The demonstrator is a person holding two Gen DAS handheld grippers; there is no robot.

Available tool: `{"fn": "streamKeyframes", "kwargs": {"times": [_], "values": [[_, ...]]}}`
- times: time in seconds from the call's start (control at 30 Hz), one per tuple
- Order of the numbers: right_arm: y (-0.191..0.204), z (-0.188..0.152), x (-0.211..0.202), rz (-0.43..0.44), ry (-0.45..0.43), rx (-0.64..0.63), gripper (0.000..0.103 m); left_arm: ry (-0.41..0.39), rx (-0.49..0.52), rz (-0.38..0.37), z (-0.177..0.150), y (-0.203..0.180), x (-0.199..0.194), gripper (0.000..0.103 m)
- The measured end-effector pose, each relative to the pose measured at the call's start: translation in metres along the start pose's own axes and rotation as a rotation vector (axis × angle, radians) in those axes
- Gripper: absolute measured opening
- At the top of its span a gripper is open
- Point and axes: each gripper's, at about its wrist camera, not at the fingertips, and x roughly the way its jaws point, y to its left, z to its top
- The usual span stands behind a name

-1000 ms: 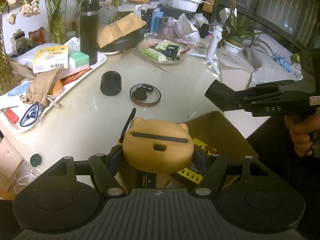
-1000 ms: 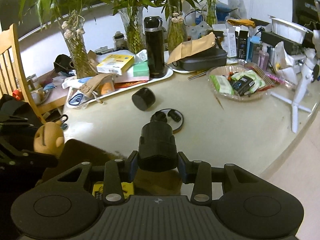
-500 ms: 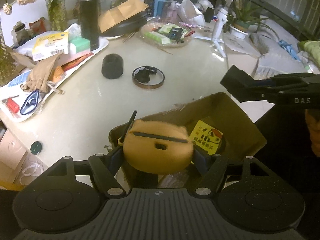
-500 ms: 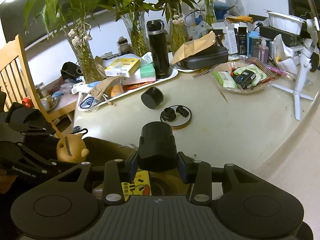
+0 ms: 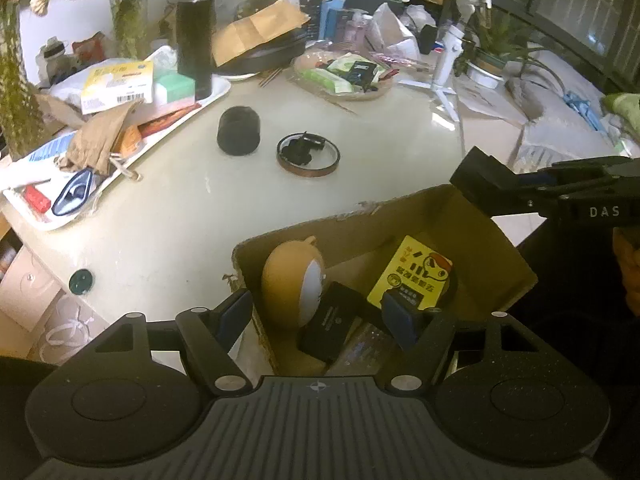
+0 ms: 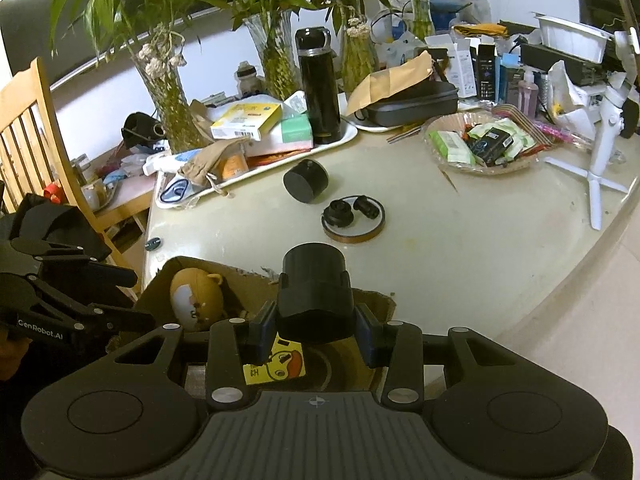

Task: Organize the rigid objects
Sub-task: 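Open both tools to drop the yellow case and black cylinder into the box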

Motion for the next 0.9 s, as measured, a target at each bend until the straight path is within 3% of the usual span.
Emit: {"fn": "streamKeyframes", "kwargs": {"times": [0.57,0.63,0.7,0.9], "values": [[0.006,0.003,0.015,-0.025,0.05,-0.023,0.046,-0.024,-0.025,0.024,-0.002,0.004,-0.002,0.071],[0.009,0.003,0.016,-0.033,0.052,-0.037,0.071,-0.025,-0.028,0.026,-0.003,0.006,-0.002,0.071],[0.012,0.002,0.014,-0.042,0.041,-0.062,0.088,-0.027,-0.032,0.029,-0.003,0.006,-0.002,0.071],[0.015,0.001,0.018,-0.052,0.058,-0.083,0.103,-0.022,-0.03,0.03,-0.002,0.006,-0.002,0.071]]}}
